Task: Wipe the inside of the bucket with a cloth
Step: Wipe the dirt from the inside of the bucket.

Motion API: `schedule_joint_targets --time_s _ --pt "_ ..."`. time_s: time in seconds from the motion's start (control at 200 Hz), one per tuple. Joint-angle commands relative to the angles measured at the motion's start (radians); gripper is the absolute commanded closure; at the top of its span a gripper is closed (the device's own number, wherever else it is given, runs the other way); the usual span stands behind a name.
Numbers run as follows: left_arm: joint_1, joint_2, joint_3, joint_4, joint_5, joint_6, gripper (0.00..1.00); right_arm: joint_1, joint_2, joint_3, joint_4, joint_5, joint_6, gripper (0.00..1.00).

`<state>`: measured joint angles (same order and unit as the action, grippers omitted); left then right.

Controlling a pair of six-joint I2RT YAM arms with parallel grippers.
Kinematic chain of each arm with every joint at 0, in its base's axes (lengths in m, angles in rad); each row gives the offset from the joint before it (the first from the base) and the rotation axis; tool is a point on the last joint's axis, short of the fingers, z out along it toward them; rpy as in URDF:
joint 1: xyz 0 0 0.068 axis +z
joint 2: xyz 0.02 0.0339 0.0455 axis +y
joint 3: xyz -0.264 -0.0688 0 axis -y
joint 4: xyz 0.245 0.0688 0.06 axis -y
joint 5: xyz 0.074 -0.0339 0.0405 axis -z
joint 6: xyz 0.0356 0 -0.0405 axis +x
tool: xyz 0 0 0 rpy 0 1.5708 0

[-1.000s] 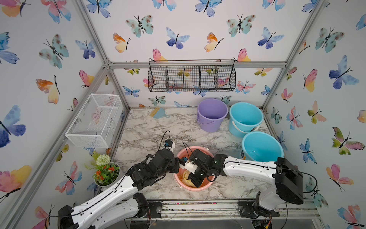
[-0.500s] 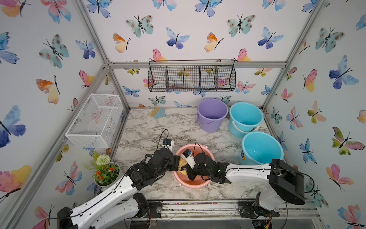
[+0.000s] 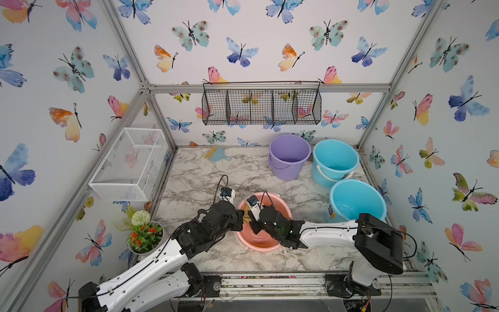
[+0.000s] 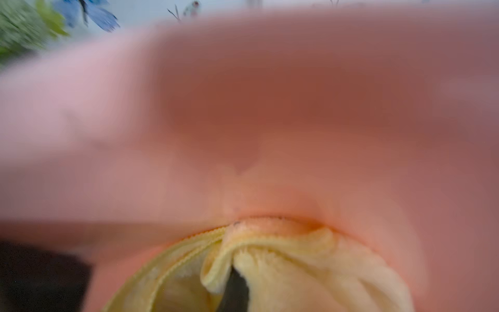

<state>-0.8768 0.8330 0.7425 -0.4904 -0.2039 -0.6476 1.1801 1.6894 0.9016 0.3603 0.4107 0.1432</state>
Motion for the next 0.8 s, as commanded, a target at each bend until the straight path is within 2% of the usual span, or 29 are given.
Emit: schedule_joint_targets --time_s 0.0,0.185,0.4,0.536,0.591,0.796 --pt "-0.016 -0.007 -0.006 0.039 0.090 -0.028 1.00 -0.005 0.006 0.051 -0.161 0.245 -0.114 0.98" --pt "-0.015 -0.005 -0.005 0.040 0.084 -0.029 1.00 -0.006 -0.016 0.082 -0.444 0.360 -0.133 0.98" --pt "-0.016 -0.007 -0.011 0.040 0.080 -0.028 1.00 -0.005 -0.119 0.058 -0.695 0.392 -0.091 0.98" --pt "-0.013 -0.005 -0.012 0.039 0.075 -0.027 1.00 -0.006 -0.179 0.046 -0.820 0.261 -0.102 0.98" --pt "-0.013 -0.004 -0.012 0.041 0.074 -0.027 1.00 -0.007 -0.193 0.049 -0.880 0.162 -0.113 0.98" --pt "-0.012 -0.004 -0.005 0.042 0.066 -0.017 1.00 -0.006 -0.156 0.133 -1.111 -0.097 -0.084 0.98"
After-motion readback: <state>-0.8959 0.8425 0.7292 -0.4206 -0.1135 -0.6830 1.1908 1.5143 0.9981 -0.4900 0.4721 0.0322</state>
